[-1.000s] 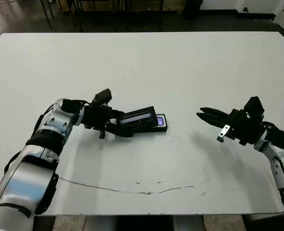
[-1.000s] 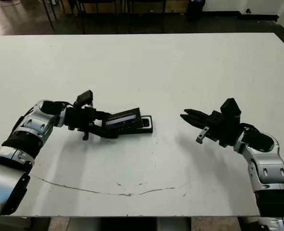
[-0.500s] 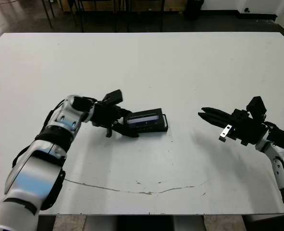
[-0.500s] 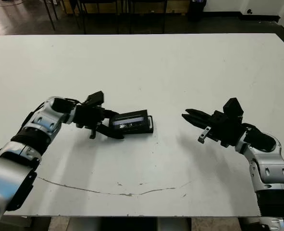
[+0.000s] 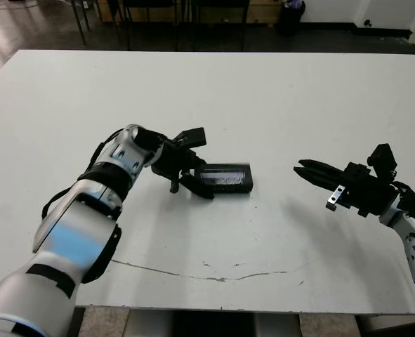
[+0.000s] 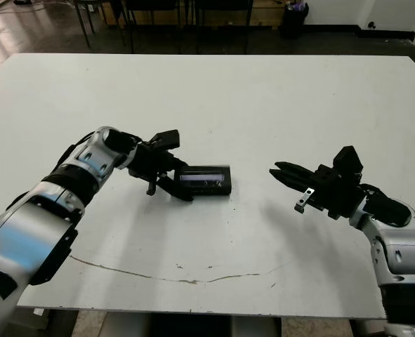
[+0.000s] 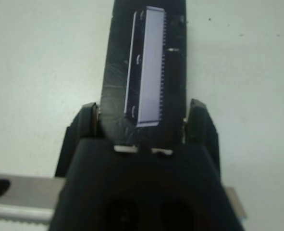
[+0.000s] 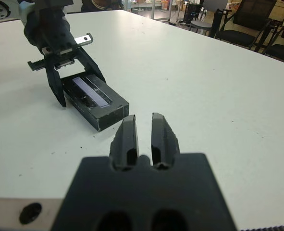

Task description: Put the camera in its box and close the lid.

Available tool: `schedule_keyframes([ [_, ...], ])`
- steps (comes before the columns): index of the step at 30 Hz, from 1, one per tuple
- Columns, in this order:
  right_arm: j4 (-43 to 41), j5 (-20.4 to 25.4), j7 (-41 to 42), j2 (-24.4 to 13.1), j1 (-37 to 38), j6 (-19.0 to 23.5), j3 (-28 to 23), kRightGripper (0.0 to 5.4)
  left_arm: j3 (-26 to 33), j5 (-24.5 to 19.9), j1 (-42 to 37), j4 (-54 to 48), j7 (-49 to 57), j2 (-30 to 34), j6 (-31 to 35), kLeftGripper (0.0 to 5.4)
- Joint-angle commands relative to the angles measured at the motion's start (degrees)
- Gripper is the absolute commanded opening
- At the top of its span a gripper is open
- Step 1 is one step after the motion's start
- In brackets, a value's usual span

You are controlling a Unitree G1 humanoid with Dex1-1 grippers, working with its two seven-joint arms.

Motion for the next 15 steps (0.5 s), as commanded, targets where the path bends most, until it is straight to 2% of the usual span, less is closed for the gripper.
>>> schedule_keyframes([
  [1,0.67,0.89,0.82,-0.49,1.20,0.75,-0.55,0.00,-1.44,2.46,0.33,3.25,3.65,-5.80,3.30,1.42],
  [8,0.09,1.25,0.19,-0.71,2.06,1.66,-0.59,0.00,-1.90,4.73,-0.38,4.46,3.94,-6.30,5.45,1.42],
  [13,-0.70,0.99,-0.13,-0.73,2.37,1.83,-0.42,0.00,-2.19,5.32,0.09,4.19,3.28,-5.07,4.50,1.42],
  [15,-0.82,1.25,-0.23,-0.59,2.31,2.27,-0.47,0.00,-3.01,6.12,0.96,3.80,2.78,-3.92,2.42,1.82],
])
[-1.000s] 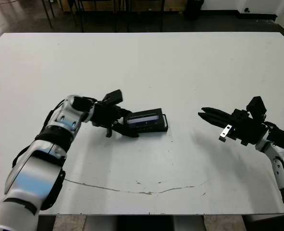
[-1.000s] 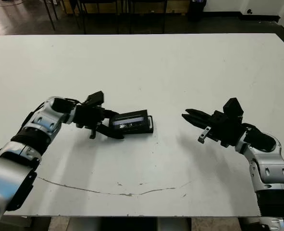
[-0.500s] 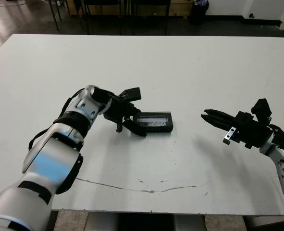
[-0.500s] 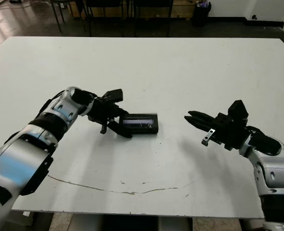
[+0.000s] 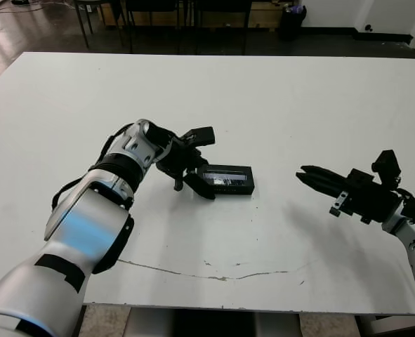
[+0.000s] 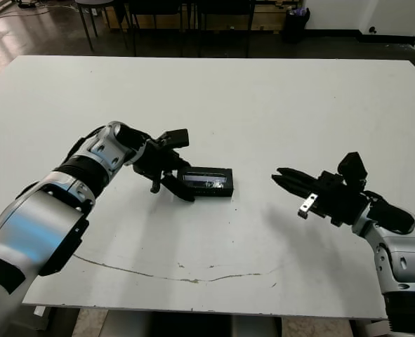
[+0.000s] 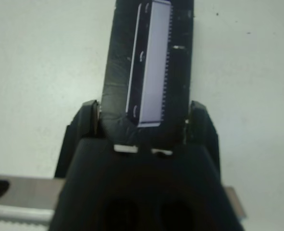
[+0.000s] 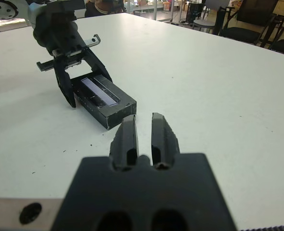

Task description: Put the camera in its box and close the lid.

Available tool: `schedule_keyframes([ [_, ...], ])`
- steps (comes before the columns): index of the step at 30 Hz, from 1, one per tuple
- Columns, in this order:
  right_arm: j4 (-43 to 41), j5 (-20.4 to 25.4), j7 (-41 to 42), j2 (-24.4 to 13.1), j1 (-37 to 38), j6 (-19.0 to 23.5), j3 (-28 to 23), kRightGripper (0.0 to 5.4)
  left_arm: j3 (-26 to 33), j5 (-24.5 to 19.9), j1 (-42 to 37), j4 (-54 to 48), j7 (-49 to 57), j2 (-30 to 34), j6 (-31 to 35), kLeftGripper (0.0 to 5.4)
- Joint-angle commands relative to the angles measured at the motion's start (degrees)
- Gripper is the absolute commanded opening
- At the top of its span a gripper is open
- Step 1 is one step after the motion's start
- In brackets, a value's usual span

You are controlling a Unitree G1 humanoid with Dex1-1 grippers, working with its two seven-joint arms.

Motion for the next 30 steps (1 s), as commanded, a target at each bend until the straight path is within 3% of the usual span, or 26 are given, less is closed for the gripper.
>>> schedule_keyframes([
  [1,-0.56,0.02,-0.67,-0.53,0.81,1.35,-0.25,0.00,-2.49,3.12,4.13,0.98,1.94,-1.53,-1.06,2.01],
  [7,-1.28,-0.11,-1.16,-0.56,0.73,1.97,0.07,0.00,-3.51,4.04,7.32,-0.19,2.08,2.36,-7.86,3.35],
  [16,-1.49,0.16,-1.75,0.36,0.35,2.48,0.56,0.00,-2.21,1.47,11.46,-3.72,-1.44,10.57,-12.34,5.35],
  [25,-1.33,-0.77,-2.69,1.29,-0.77,2.10,2.03,0.00,-1.56,-0.27,18.51,-20.33,-6.18,25.42,-13.98,5.38],
  [30,-0.50,-0.72,-2.01,1.67,-1.62,1.07,2.53,0.00,1.12,-3.57,21.46,-27.70,-8.02,31.04,-9.10,5.38],
])
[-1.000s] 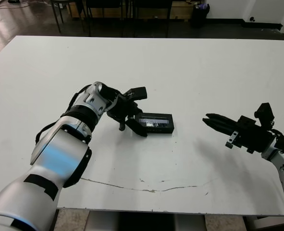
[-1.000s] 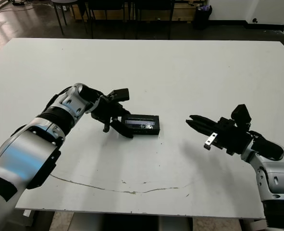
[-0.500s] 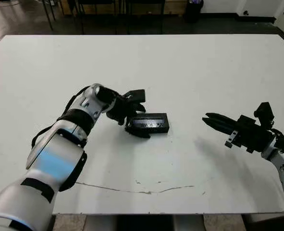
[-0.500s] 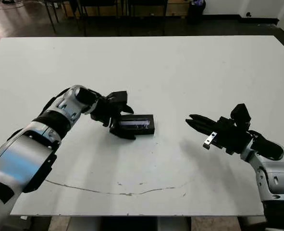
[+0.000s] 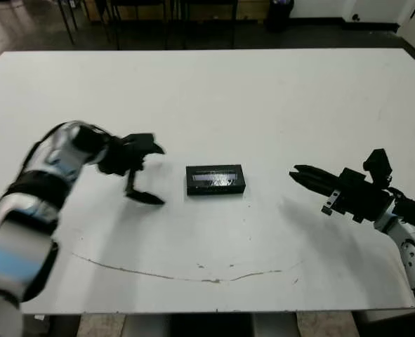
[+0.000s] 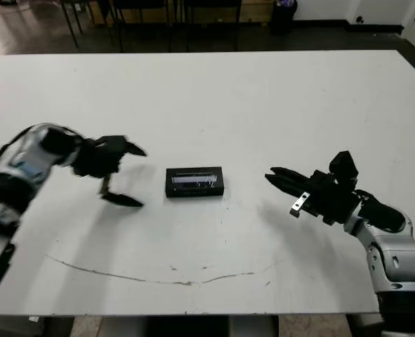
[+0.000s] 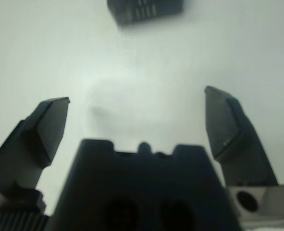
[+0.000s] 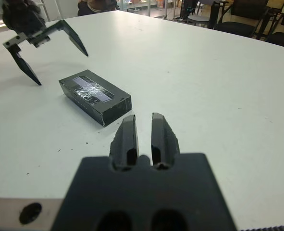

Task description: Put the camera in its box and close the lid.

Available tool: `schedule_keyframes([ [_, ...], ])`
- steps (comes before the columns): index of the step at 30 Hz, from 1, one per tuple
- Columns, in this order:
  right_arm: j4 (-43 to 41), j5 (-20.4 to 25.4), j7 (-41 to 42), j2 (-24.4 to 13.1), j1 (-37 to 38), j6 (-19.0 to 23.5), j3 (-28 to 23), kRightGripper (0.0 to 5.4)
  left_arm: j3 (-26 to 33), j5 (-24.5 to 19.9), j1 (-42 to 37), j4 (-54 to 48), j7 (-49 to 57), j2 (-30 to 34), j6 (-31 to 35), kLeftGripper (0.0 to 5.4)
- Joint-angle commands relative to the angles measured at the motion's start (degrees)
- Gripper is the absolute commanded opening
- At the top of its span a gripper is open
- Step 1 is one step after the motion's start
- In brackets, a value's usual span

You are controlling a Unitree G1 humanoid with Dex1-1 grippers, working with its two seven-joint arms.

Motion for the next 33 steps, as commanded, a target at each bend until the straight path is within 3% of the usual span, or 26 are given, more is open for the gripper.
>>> schedule_keyframes([
  [1,0.86,-0.52,-0.03,0.40,-0.65,-0.71,0.37,0.00,1.18,-0.82,5.16,-2.67,-0.85,3.60,1.69,5.38],
  [4,0.94,-0.84,-0.48,0.45,-0.86,-1.12,0.36,0.00,6.96,-5.98,7.46,-8.28,2.31,4.81,3.26,5.38],
  [6,1.50,-0.75,-0.28,0.57,-1.14,-1.71,0.18,0.00,12.32,-11.32,9.56,-14.12,5.34,4.24,9.98,5.38],
  [9,2.58,-0.61,-0.01,0.62,-1.82,-2.48,-0.11,0.00,21.37,-18.50,16.21,-31.48,20.24,-1.58,24.32,5.14],
  [12,3.22,-0.30,-0.47,0.88,-2.43,-2.13,-0.37,0.00,23.38,-19.20,21.75,-46.12,35.02,-9.19,30.58,4.50],
  [16,3.20,-0.46,-1.56,1.38,-2.70,-2.29,-0.66,0.00,20.68,-19.04,25.49,-57.98,48.02,-17.82,39.18,3.54],
  [19,3.49,-0.09,-2.26,2.36,-2.75,-2.86,-1.09,0.00,19.40,-22.80,26.28,-63.23,56.05,-26.18,50.61,2.79],
  [21,3.31,0.10,-2.88,3.10,-2.57,-3.33,-1.44,0.00,17.02,-23.70,26.63,-64.87,59.30,-29.84,54.67,2.27],
  [30,0.25,-0.16,-6.85,3.89,-0.67,-2.31,-1.97,0.00,5.33,-17.84,26.19,-58.56,65.34,-33.46,55.10,0.06],
  [33,-0.94,-0.30,-7.74,3.68,-0.09,-1.69,-1.79,0.00,3.33,-15.79,26.77,-54.36,66.54,-33.43,54.31,0.03],
])
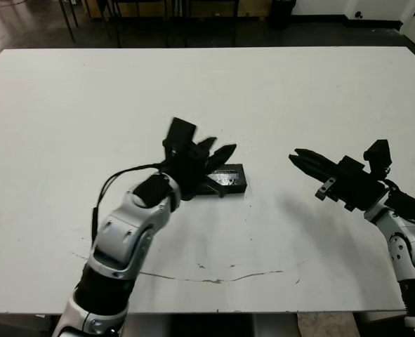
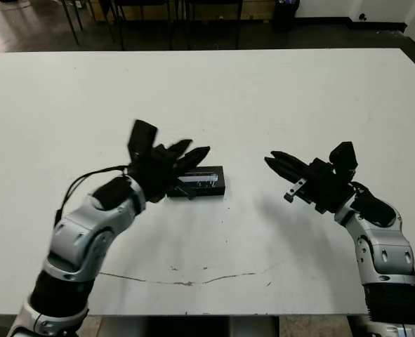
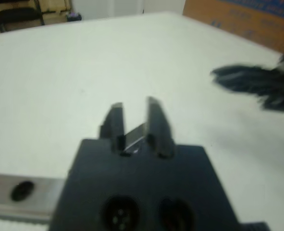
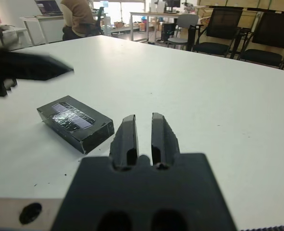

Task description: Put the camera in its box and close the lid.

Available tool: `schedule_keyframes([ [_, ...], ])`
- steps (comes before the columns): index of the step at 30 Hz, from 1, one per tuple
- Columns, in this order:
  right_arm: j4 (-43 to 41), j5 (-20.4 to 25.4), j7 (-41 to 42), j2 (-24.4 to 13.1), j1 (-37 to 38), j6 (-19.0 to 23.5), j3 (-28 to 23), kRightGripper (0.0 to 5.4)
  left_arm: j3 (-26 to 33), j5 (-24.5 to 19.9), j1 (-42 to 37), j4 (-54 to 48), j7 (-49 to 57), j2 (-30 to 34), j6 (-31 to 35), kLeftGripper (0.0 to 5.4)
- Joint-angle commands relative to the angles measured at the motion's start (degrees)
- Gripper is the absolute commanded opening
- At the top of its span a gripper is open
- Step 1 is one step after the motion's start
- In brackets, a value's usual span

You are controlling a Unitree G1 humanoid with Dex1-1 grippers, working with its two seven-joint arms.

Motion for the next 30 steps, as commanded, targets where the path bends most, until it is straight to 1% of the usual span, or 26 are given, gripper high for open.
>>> schedule_keyframes([
  [1,-0.91,-0.17,-0.62,-0.17,1.34,1.33,-0.09,0.00,-1.82,2.47,1.21,5.18,1.20,0.28,-0.17,0.03],
  [3,-0.82,0.17,-0.35,-0.09,1.56,1.08,-0.24,0.00,-1.81,3.04,2.36,7.68,1.16,0.77,-1.60,0.03],
  [8,0.64,-0.14,0.22,0.16,1.22,-0.53,-0.15,0.00,-3.10,5.75,3.14,11.24,0.48,3.67,-0.84,0.03],
  [10,0.83,0.41,0.44,0.25,0.91,0.51,0.02,0.00,-2.79,5.93,3.43,12.76,-0.08,4.23,-0.27,0.03],
  [13,1.75,0.69,1.33,0.43,0.45,0.01,0.18,0.00,-2.63,5.88,3.90,14.07,-0.99,5.06,0.86,0.03],
  [14,1.86,0.16,1.35,0.36,0.39,-0.68,0.34,0.00,-2.32,5.46,4.26,14.14,-1.26,5.07,1.80,0.03],
  [16,1.38,-0.42,0.89,0.28,0.39,-0.64,0.49,0.00,-2.13,5.01,5.14,13.62,-1.55,5.02,3.18,0.03],
  [19,1.29,0.02,1.05,0.51,0.28,0.05,0.44,0.00,-3.27,5.07,6.56,11.39,-2.85,6.14,3.24,0.03],
  [21,1.63,0.04,1.36,0.71,0.21,-0.53,0.46,0.00,-3.03,4.55,7.91,8.29,-3.14,6.29,3.19,0.03],
  [23,1.15,-0.01,0.67,1.03,0.43,-0.42,0.27,0.00,-2.59,4.39,9.47,4.28,-4.34,7.46,-1.22,0.03],
  [25,-0.21,0.32,-0.53,1.57,1.01,-0.02,-0.18,0.00,-1.71,5.09,10.81,1.30,-5.09,9.00,-8.48,0.03],
  [27,-1.37,0.51,-1.92,2.40,1.64,-0.48,-0.64,0.00,1.26,4.04,11.92,-0.08,-5.34,9.00,-16.01,0.03],
  [30,-3.72,-0.25,-4.89,3.51,2.48,-1.14,-1.04,0.00,5.59,3.34,12.83,-1.77,-4.17,8.40,-24.54,0.03],
])
